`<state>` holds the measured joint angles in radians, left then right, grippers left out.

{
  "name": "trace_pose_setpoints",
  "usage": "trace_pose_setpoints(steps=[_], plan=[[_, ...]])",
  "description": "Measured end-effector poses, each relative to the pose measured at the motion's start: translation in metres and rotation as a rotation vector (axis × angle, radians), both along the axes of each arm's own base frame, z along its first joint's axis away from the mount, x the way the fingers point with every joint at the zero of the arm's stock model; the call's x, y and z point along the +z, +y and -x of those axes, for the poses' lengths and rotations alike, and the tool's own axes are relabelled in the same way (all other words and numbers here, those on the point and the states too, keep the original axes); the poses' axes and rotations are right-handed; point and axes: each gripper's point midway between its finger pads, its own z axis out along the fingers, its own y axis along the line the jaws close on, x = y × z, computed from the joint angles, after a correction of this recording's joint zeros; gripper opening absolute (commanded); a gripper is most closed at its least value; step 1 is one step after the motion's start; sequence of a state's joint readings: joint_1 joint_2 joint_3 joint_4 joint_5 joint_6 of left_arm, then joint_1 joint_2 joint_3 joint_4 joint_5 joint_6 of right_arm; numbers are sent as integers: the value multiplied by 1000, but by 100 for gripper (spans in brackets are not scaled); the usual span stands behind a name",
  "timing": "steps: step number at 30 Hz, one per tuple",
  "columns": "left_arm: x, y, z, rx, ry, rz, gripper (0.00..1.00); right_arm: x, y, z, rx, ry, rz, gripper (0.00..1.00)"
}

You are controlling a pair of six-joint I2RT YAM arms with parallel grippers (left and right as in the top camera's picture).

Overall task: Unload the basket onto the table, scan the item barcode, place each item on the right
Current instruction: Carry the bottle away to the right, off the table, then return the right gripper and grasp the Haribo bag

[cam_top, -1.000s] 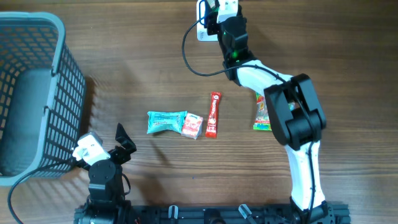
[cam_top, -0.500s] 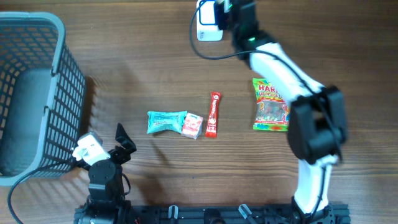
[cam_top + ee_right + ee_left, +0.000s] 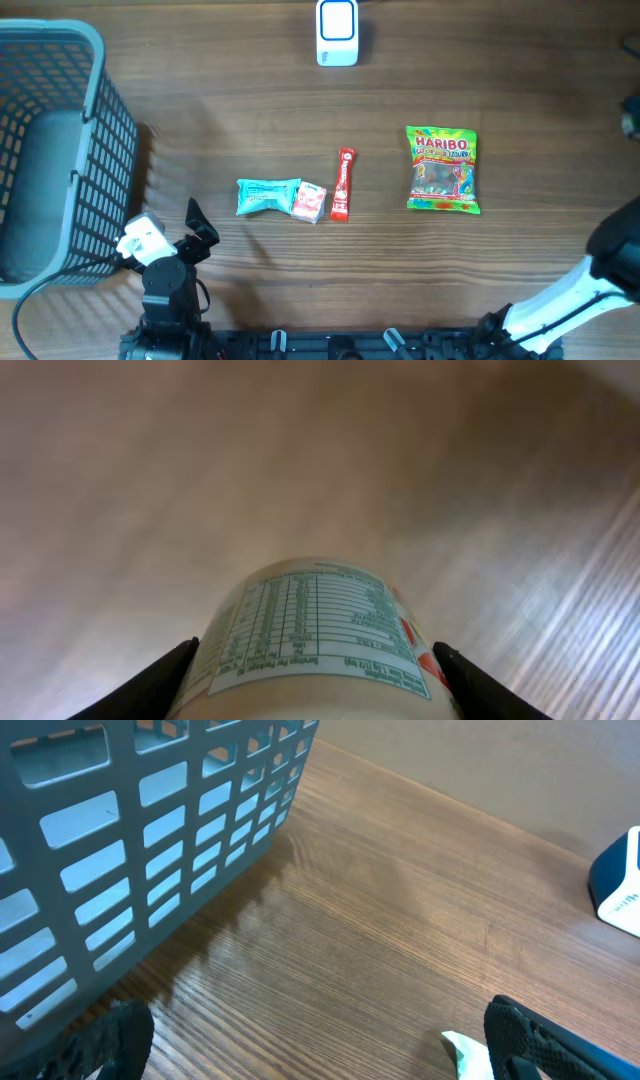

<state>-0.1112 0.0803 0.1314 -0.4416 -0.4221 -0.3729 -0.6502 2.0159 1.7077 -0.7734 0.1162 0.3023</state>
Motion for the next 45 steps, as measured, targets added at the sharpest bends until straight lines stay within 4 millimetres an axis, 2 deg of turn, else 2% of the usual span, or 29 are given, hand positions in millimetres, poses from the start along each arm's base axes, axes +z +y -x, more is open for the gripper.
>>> trace_pose_setpoints(steps=[2, 6, 7, 8, 9, 11, 13, 16, 19, 21, 22, 23, 24, 25, 26, 27, 28, 29, 31, 33, 34, 36, 40, 45], plan=[[0, 0, 0, 0, 0, 0, 100, -32, -17, 19, -49, 44, -67, 60], [0, 0, 0, 0, 0, 0, 100, -64, -34, 40, -90, 89, -114, 59], [0, 0, 0, 0, 0, 0, 100, -73, -42, 49, -110, 108, -122, 66], [0, 0, 0, 0, 0, 0, 100, -82, -51, 58, -134, 120, -125, 80], [0, 0, 0, 0, 0, 0, 100, -87, -59, 66, -157, 122, -128, 100], [0, 0, 0, 0, 0, 0, 100, -89, -70, 76, -177, 125, -120, 100], [0, 0, 0, 0, 0, 0, 100, -85, -77, 86, -198, 131, -122, 100], [0, 0, 0, 0, 0, 0, 100, -57, -82, 74, -199, 94, -96, 100], [0, 0, 0, 0, 0, 0, 100, 6, -68, 50, -197, -26, -37, 100], [0, 0, 0, 0, 0, 0, 100, 76, -37, 23, -133, -148, 40, 100], [0, 0, 0, 0, 0, 0, 100, 96, -18, 14, -94, -177, 48, 100], [0, 0, 0, 0, 0, 0, 100, 115, 11, 6, -38, -200, 42, 100], [0, 0, 0, 0, 0, 0, 100, 134, 50, -6, 46, -218, 32, 100], [0, 0, 0, 0, 0, 0, 100, 142, 88, -16, 128, -214, 10, 100], [0, 0, 0, 0, 0, 0, 100, 140, 128, -19, 208, -174, -30, 100], [0, 0, 0, 0, 0, 0, 100, 131, 175, -21, 304, -112, -79, 100], [0, 0, 0, 0, 0, 0, 100, 120, 210, -21, 379, -58, -113, 100], [0, 0, 0, 0, 0, 0, 100, 97, 263, -15, 504, 37, -148, 100], [0, 0, 0, 0, 0, 0, 100, 61, 325, -3, 668, 157, -165, 100], [0, 0, 0, 0, 0, 0, 100, 25, 365, 14, 785, 253, -142, 100], [0, 0, 0, 0, 0, 0, 100, 8, 380, 24, 829, 292, -136, 100], [0, 0, 0, 0, 0, 0, 100, -15, 393, 35, 882, 334, -122, 100], [0, 0, 0, 0, 0, 0, 100, -51, 383, 50, 880, 388, -97, 100], [0, 0, 0, 0, 0, 0, 100, -68, 372, 50, 884, 425, -39, 100]])
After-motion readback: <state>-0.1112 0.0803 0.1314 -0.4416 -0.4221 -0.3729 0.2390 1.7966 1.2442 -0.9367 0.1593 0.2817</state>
